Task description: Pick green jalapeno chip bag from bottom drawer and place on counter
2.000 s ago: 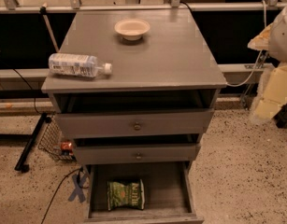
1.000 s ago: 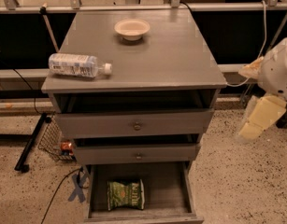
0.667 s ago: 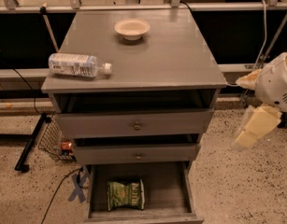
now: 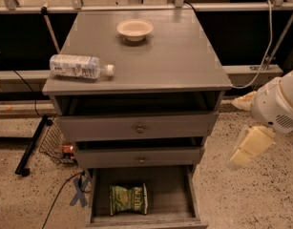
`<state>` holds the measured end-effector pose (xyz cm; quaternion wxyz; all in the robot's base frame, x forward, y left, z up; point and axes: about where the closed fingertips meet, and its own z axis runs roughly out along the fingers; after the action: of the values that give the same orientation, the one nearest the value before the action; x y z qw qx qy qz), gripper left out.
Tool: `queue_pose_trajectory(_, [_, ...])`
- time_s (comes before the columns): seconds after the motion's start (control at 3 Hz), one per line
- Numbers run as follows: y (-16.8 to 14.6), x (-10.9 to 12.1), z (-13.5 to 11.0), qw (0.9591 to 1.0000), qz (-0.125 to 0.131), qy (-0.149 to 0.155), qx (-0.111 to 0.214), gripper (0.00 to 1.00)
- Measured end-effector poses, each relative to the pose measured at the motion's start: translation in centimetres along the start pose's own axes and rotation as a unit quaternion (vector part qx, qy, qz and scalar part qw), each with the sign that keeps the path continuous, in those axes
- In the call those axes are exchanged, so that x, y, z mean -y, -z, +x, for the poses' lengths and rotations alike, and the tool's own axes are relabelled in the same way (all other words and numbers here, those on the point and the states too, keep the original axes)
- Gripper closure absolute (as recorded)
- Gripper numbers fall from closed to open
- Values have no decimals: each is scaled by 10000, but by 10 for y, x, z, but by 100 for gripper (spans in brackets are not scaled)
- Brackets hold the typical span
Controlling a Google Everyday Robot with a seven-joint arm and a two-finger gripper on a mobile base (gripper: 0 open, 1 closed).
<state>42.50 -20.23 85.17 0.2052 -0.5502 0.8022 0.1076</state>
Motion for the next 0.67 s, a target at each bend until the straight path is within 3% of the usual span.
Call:
queue_pose_trajectory(0.33, [-29, 1, 13, 9998, -88, -137, 63, 0])
queue_pose_trajectory(0.67, [-84, 4, 31, 9993, -190, -329, 70, 0])
